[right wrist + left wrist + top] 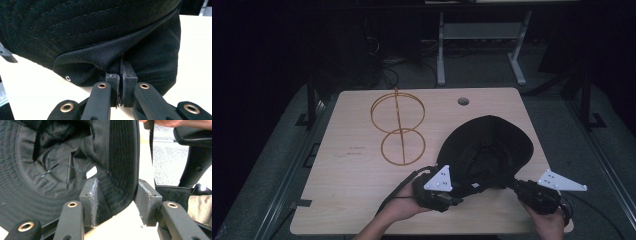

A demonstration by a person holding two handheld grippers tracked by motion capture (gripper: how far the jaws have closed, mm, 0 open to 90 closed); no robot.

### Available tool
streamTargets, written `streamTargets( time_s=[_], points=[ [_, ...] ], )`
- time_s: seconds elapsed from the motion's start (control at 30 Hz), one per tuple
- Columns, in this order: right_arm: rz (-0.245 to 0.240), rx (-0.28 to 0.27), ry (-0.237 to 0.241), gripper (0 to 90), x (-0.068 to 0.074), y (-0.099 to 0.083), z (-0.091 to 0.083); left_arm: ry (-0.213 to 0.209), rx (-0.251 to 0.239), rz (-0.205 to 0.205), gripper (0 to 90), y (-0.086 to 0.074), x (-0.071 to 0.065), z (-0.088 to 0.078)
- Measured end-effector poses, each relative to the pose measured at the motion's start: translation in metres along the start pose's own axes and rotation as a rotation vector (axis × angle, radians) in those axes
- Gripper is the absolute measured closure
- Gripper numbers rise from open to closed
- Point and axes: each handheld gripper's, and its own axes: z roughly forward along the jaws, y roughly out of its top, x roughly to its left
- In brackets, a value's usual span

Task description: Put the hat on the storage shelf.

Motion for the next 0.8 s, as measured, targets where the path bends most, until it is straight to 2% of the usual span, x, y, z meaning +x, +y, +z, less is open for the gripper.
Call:
streamTargets(
  time_s=[0.07,0.1,0.17,0.27,0.5,0.8],
  points=[
    [0.007,0.002,0.01,86.5,-0.001,0.002,-0.001,-0.003,-0.008,-0.005,53.6,-0.002,0.001,-0.002],
    [0.022,0.013,0.035,86.5,-0.003,0.005,-0.001,-0.001,-0.018,-0.019,53.1,-0.004,0.002,-0.004],
    [0.032,0.042,0.056,86.5,-0.002,0.015,-0.003,0.006,-0.033,-0.034,53.0,-0.008,0.005,-0.009],
    [0.038,0.046,0.061,86.5,-0.001,0.024,-0.005,0.015,-0.035,-0.032,53.0,-0.009,0.006,-0.011],
    [0.056,0.013,0.063,86.6,-0.005,0.036,-0.007,0.024,-0.047,-0.038,52.7,-0.015,0.004,-0.017],
    [0.051,-0.015,0.047,86.7,-0.01,0.053,-0.007,0.074,-0.039,-0.09,52.2,-0.042,0.01,-0.033]
  ],
)
